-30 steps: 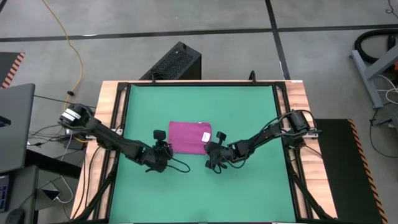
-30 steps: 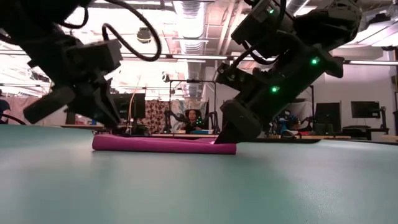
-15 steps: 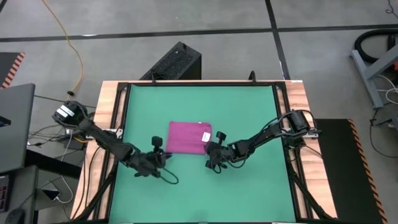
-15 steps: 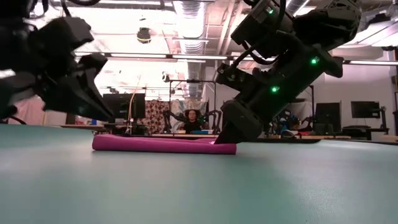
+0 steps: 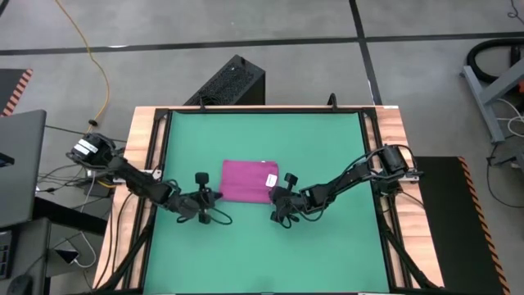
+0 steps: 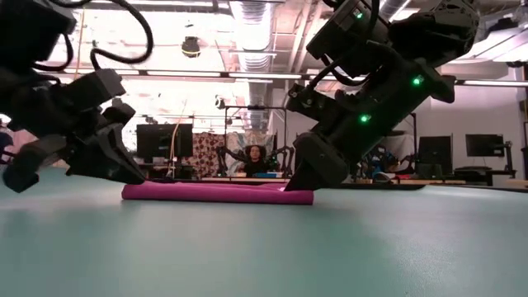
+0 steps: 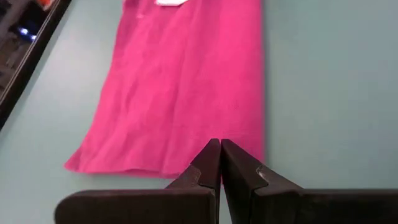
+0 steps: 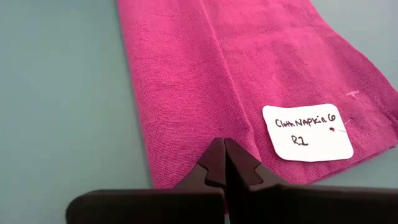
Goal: Roll towel into tight, uniform cylinder
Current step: Roll the pink towel
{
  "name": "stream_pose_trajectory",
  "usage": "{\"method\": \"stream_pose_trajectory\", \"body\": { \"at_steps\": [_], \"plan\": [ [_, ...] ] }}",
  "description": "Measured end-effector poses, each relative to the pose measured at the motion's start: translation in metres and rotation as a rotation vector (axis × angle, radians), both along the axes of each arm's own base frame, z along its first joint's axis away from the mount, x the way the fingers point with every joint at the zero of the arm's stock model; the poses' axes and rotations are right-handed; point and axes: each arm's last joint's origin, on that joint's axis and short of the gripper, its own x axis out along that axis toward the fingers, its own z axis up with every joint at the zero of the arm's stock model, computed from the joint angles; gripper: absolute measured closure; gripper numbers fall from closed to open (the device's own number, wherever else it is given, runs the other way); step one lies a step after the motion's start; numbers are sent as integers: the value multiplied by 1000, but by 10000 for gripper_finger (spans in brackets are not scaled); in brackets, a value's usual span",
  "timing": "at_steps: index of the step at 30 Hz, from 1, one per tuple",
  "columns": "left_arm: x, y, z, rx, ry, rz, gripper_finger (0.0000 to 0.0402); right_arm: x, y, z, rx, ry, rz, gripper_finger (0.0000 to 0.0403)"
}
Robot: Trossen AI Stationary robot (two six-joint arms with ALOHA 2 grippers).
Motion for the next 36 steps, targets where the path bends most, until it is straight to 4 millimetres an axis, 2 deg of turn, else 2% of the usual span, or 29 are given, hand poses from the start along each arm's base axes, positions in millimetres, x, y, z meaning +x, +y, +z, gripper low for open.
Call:
{"method": "stream_pose_trajectory", "body": {
  "at_steps": [13, 16, 20, 25, 27, 30, 32, 36],
  "plan": [
    [-1, 15, -7, -63, 36, 30, 400, 0, 1, 2, -19, -7, 7, 380],
    [-1, 15, -7, -72, 41, 28, 400, -2, 5, 10, -60, -13, 54, 351],
    [-1, 16, -7, -77, 44, 31, 400, -5, 13, 34, -92, -67, 111, 299],
    [-1, 16, -7, -78, 44, 32, 400, -12, 33, 51, -138, -99, 248, 233],
    [-1, 16, -7, -77, 46, 32, 400, -13, 41, 44, -172, -71, 298, 212],
    [-2, 16, -8, -77, 48, 32, 400, -12, 48, 23, -221, -2, 348, 188],
    [-2, 16, -8, -76, 48, 32, 400, -11, 47, 15, -257, 19, 331, 179],
    [-2, 16, -8, -76, 51, 32, 400, -7, 39, 11, -295, 20, 265, 175]
  ]
}}
